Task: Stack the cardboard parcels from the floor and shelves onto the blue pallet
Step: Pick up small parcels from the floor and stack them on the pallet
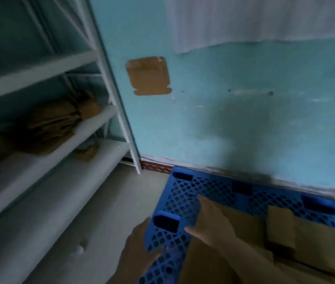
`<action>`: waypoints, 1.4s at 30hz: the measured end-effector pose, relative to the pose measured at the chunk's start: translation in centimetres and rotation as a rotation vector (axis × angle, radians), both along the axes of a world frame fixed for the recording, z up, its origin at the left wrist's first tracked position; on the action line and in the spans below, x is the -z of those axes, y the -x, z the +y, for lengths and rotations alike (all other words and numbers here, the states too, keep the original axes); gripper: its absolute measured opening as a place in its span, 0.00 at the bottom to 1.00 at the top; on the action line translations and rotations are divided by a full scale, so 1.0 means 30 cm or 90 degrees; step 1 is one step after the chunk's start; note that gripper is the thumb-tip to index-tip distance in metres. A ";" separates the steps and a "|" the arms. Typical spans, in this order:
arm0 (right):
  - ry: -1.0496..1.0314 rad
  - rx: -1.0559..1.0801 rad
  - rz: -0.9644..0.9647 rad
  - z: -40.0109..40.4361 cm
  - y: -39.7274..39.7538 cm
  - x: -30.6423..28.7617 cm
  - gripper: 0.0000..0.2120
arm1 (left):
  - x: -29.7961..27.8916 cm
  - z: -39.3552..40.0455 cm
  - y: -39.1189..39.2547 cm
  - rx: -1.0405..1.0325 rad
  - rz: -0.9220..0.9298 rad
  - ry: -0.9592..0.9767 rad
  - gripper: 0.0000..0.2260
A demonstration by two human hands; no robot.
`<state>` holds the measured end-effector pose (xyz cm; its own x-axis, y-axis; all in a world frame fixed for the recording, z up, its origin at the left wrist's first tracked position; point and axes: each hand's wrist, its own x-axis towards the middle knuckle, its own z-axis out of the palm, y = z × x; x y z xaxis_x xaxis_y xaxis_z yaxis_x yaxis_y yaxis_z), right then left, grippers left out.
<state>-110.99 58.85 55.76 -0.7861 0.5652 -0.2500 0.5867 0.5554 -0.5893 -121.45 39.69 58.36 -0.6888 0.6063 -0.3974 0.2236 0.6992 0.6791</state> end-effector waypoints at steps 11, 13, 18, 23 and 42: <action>0.036 -0.446 -0.063 -1.219 0.124 -0.325 0.47 | -0.317 -1.490 -0.633 -0.704 0.153 0.032 0.36; 0.041 -0.550 -0.055 -1.478 0.026 -0.334 0.49 | -0.299 -1.686 -0.874 -0.825 0.145 0.035 0.36; 0.024 -0.824 -0.079 -2.021 -0.283 -0.348 0.51 | -0.238 -1.949 -1.444 -1.036 0.085 0.011 0.37; -0.022 -1.056 -0.067 -2.372 -0.613 -0.287 0.50 | -0.187 -2.026 -1.872 -1.256 0.024 -0.009 0.35; -0.278 -1.497 -0.209 -2.967 -0.995 0.076 0.51 | 0.141 -1.916 -2.242 -1.730 -0.166 -0.130 0.37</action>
